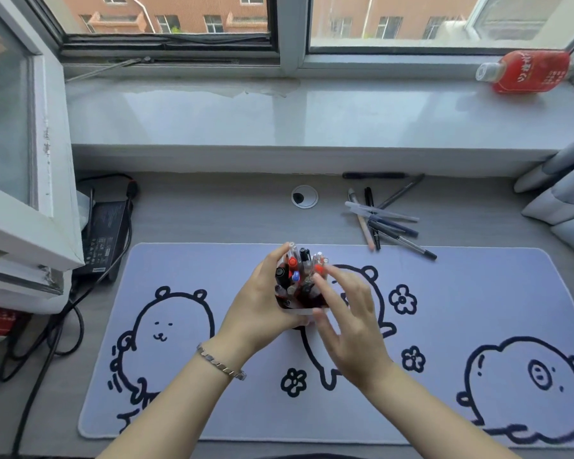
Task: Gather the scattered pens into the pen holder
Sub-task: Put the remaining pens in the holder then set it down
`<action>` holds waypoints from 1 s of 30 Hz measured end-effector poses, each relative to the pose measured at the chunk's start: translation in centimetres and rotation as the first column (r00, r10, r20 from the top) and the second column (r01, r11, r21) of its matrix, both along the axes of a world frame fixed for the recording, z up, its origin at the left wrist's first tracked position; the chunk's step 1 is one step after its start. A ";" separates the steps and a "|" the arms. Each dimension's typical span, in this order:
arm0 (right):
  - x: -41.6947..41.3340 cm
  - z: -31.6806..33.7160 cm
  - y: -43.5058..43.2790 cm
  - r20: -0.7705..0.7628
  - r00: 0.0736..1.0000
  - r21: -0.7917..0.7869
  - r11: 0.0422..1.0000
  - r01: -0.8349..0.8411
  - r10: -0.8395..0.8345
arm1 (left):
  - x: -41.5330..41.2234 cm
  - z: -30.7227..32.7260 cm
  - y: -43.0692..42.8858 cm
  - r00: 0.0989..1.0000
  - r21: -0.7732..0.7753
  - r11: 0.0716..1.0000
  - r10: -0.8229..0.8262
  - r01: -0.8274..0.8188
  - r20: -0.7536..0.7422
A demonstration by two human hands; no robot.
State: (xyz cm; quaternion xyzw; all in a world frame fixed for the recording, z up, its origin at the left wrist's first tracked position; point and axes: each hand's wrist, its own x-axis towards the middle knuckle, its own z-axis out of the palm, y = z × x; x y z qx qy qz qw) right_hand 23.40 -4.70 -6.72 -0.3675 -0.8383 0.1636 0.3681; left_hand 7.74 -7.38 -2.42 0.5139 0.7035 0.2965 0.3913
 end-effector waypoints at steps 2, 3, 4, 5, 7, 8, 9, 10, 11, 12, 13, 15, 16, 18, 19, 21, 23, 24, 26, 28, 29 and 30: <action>1.0 1.2 0.7 0.007 1.000 -0.095 0.995 -0.018 0.018 | 0.1 0.1 0.0 1.000 0.007 1.000 0.013 -0.013 0.010; 1.6 1.9 1.7 -0.034 0.999 -0.151 0.989 0.001 -0.006 | 0.1 0.2 0.1 1.000 0.008 1.000 0.019 -0.019 0.014; 2.4 2.3 3.2 -0.074 0.995 -0.194 0.980 0.048 -0.063 | 0.2 0.3 0.2 1.000 0.006 1.000 0.024 -0.024 0.018; 3.4 2.5 5.1 -0.076 0.988 -0.225 0.968 0.115 -0.135 | 0.4 0.4 0.3 0.999 0.003 1.000 0.028 -0.028 0.024; 5.4 1.9 9.4 0.084 0.961 -0.265 0.924 0.277 -0.265 | 0.7 0.7 0.8 0.999 0.002 1.000 0.022 -0.022 0.034; 6.1 1.3 11.5 0.207 0.935 -0.297 0.892 0.342 -0.289 | 0.9 0.8 1.0 0.999 0.005 1.000 0.012 -0.012 0.034; 6.7 0.7 13.3 0.325 0.904 -0.338 0.859 0.385 -0.277 | 1.1 0.9 1.3 0.999 0.010 1.000 0.001 -0.002 0.032; 6.9 0.2 14.9 0.420 0.876 -0.371 0.835 0.406 -0.239 | 1.2 0.9 1.6 1.000 0.013 1.000 -0.005 0.005 0.029; 6.9 -0.3 16.0 0.498 0.848 -0.393 0.825 0.406 -0.181 | 1.4 0.9 1.9 1.000 0.013 1.000 -0.009 0.009 0.027; 6.5 -0.7 16.8 0.571 0.813 -0.410 0.820 0.399 -0.110 | 1.5 1.0 2.1 1.000 0.013 1.000 -0.011 0.011 0.027; 6.1 -1.1 17.3 0.642 0.765 -0.410 0.823 0.394 -0.046 | 1.6 1.0 2.4 1.000 0.012 1.000 -0.012 0.011 0.028; 5.1 -1.5 17.8 0.760 0.650 -0.318 0.870 0.376 -0.003 | 1.7 1.1 2.8 0.999 0.004 1.000 -0.012 0.012 0.033; 4.8 -1.6 17.9 0.798 0.602 -0.254 0.899 0.357 -0.013 | 1.7 1.1 2.9 0.999 -0.001 1.000 -0.015 0.015 0.033; 4.7 -1.9 17.8 0.841 0.540 -0.182 0.929 0.322 -0.023 | 1.6 0.9 3.0 0.999 -0.009 1.000 -0.020 0.020 0.027; 4.8 -1.9 17.6 0.843 0.538 -0.192 0.927 0.321 -0.011 | 1.5 0.7 3.1 1.000 -0.011 1.000 -0.021 0.021 0.023; 5.4 -1.3 16.8 0.751 0.661 -0.319 0.877 0.359 0.003 | 1.2 0.2 3.0 1.000 -0.013 1.000 -0.017 0.017 0.014; 6.5 0.0 15.5 0.527 0.847 -0.472 0.807 0.356 -0.066 | 1.0 -0.2 2.9 1.000 -0.021 1.000 -0.010 0.010 0.017; 7.0 0.9 14.6 0.403 0.906 -0.528 0.775 0.347 -0.130 | 0.9 -0.4 2.9 1.000 -0.025 1.000 -0.008 0.009 0.020; 8.0 3.0 12.7 0.189 0.938 -0.607 0.716 0.344 -0.291 | 0.8 -0.5 3.0 1.000 -0.032 0.999 -0.009 0.010 0.027; 8.6 5.0 10.6 -0.032 0.893 -0.732 0.619 0.284 -0.448 | 0.8 -0.5 3.1 0.999 -0.029 1.000 -0.010 0.011 0.036; 8.7 5.9 9.7 -0.115 0.854 -0.783 0.575 0.236 -0.508 | 0.8 -0.5 3.1 0.999 -0.031 0.999 -0.010 0.011 0.038; 8.6 6.7 8.9 -0.166 0.819 -0.815 0.544 0.200 -0.550 | 0.9 -0.4 3.1 0.999 -0.033 0.999 -0.009 0.011 0.040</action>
